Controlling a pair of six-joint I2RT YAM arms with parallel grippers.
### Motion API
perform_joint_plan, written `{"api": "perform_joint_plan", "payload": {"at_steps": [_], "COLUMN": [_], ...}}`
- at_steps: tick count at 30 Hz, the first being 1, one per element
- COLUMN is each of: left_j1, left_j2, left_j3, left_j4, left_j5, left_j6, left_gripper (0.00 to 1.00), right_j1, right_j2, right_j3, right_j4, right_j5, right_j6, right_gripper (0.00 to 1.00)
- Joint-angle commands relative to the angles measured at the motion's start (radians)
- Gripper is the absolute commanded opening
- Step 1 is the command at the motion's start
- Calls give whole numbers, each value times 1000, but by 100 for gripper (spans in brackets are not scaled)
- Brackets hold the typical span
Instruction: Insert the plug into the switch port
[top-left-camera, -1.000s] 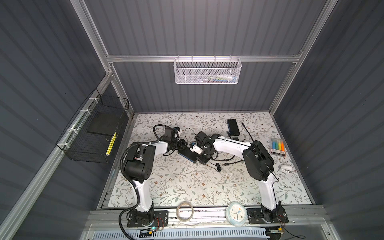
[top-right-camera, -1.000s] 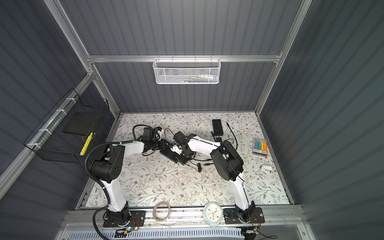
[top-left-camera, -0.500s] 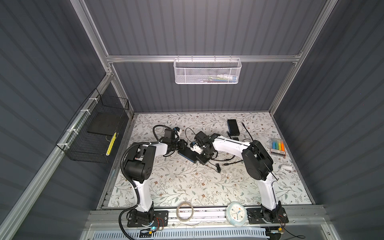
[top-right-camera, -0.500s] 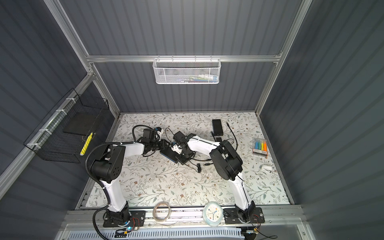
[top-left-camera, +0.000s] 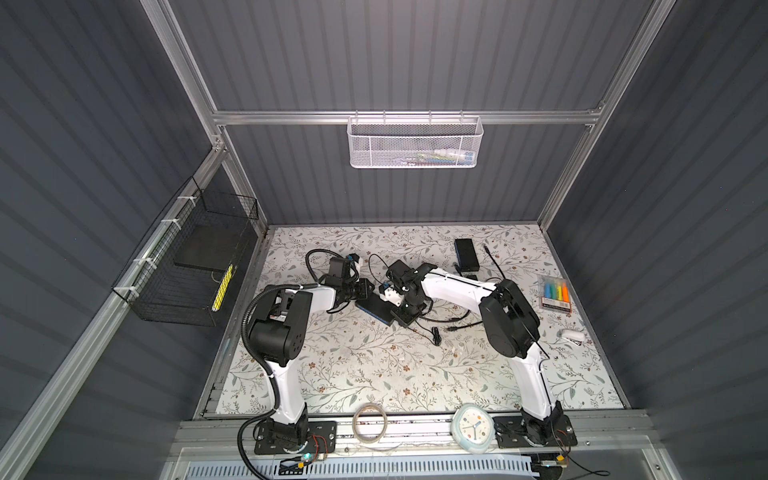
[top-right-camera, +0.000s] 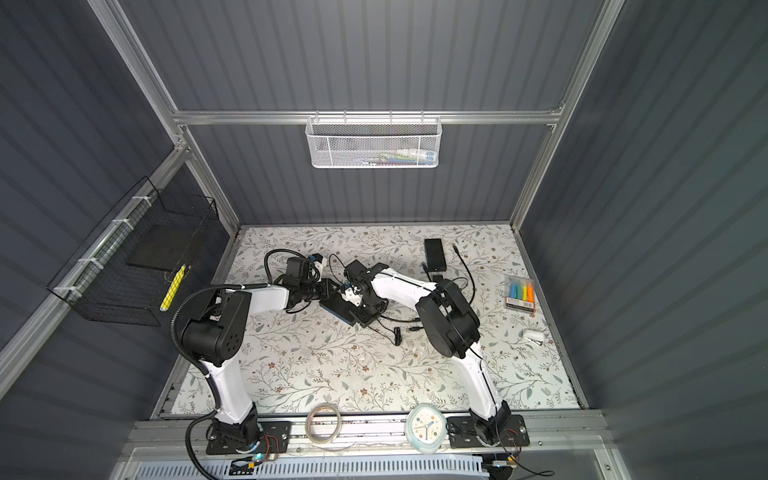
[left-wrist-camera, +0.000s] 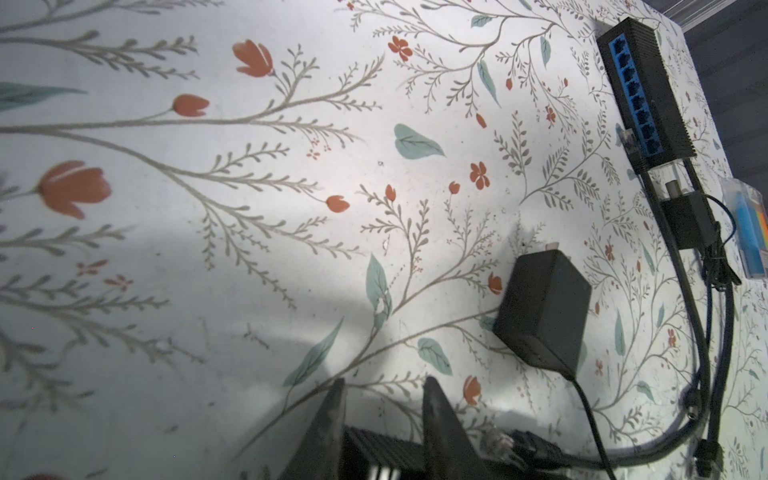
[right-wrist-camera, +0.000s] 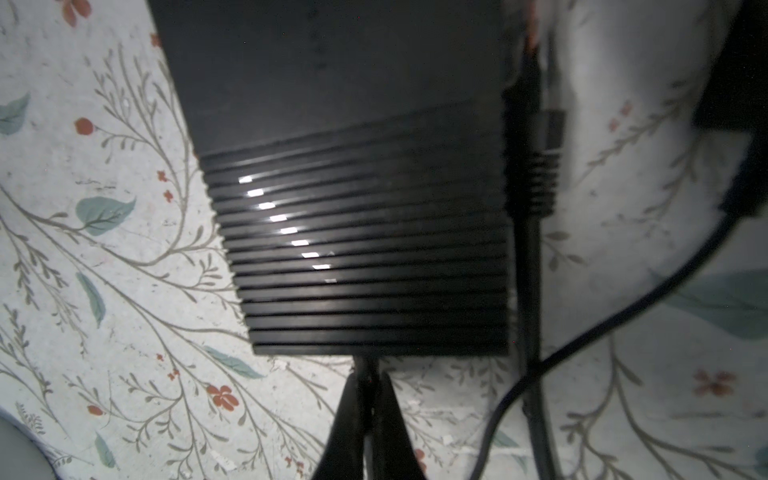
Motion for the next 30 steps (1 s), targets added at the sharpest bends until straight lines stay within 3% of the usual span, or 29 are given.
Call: {"api": "perform_joint_plan", "payload": {"at_steps": [1,30], "left_j1": [-47,-69], "left_j2": [22,33], "left_j3": [-38,-50], "left_j4": [-126,-99], "left_j5": [56,63], "left_j6": [-12,-29], "left_gripper": [31,31], "right_j1": [5,6], "right_j2": [13,67], "right_j3": [69,192], "right_j4": [188,177], "right_j5": [2,-12], "right_j6": [8,30], "right_gripper": [0,0]}}
